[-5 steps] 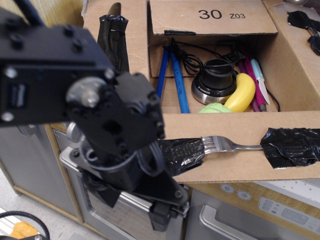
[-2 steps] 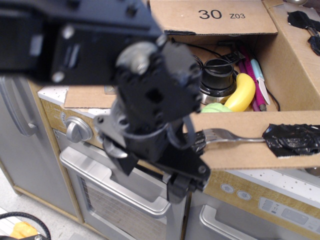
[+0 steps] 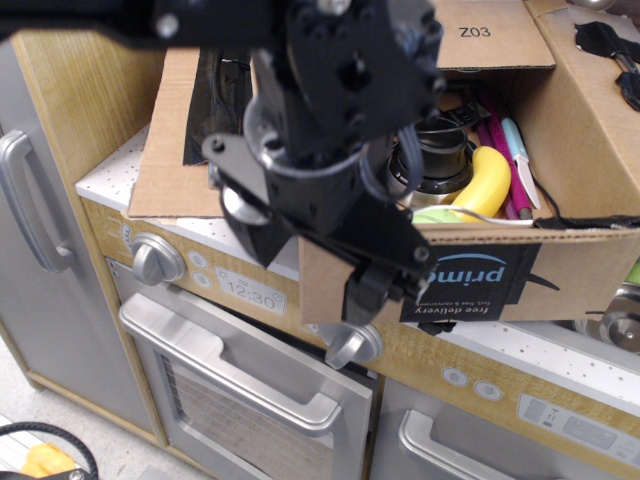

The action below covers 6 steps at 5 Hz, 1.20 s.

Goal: Close large4fbox flaps

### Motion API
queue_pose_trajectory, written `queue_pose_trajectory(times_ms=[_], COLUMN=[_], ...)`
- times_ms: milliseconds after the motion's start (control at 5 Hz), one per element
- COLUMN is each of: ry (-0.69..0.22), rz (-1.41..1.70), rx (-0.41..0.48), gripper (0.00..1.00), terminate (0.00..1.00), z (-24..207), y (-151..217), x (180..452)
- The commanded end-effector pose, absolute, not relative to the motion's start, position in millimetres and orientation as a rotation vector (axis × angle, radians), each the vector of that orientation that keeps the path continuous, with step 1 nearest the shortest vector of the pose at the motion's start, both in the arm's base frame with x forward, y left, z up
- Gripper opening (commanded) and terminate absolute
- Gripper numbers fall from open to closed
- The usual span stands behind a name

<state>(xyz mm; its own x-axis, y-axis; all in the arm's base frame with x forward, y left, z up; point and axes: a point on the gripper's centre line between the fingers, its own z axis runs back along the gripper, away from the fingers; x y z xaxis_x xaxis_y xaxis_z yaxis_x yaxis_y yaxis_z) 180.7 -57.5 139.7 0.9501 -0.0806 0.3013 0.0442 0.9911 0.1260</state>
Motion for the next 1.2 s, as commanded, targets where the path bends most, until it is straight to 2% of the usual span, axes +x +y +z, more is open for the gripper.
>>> queue_pose_trajectory(times_ms=[0,600,800,1000], ry=[-0.409,-0.506,-0.516,-0.535], rz=[-0.115,-0.201,-0.193,-0.217], rx=[0.163,0.231,0.228,0.210], gripper=[1.00,1.00,1.00,1.00], terminate=[0.00,0.00,0.00,0.00], z=[163.2,183.9,177.9,158.0], y=[-32.0,-6.2,3.3,10.6], x=[206.5,259.1,272.5,281.4])
